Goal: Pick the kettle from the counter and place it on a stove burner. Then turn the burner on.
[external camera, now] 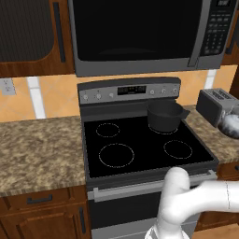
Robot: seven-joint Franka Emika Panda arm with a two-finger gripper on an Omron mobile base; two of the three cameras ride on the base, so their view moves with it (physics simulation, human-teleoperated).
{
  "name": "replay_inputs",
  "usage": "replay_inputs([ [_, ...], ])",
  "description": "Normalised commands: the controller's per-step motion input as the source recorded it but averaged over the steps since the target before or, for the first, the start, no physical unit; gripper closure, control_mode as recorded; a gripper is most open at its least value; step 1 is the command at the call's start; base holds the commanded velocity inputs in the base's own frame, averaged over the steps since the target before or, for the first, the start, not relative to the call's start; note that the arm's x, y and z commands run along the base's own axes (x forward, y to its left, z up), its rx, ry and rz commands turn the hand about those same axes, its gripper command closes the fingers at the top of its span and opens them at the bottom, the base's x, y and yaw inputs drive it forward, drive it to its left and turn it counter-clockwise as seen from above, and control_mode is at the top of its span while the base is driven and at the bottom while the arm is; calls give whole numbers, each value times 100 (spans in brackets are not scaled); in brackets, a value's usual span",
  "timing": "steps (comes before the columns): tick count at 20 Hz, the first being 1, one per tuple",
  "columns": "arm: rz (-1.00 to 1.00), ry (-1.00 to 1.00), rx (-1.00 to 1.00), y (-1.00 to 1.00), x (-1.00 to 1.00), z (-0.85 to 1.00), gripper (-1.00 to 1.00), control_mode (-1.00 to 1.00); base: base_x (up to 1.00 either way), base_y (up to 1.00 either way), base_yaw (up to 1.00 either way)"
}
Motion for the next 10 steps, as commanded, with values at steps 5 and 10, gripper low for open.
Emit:
replay_inputs([
  [5,3,-4,-4,96,-57,64,100,-100,0,0,0],
  [10,1,-5,-6,100,-33,0,100,-100,0,0,0],
])
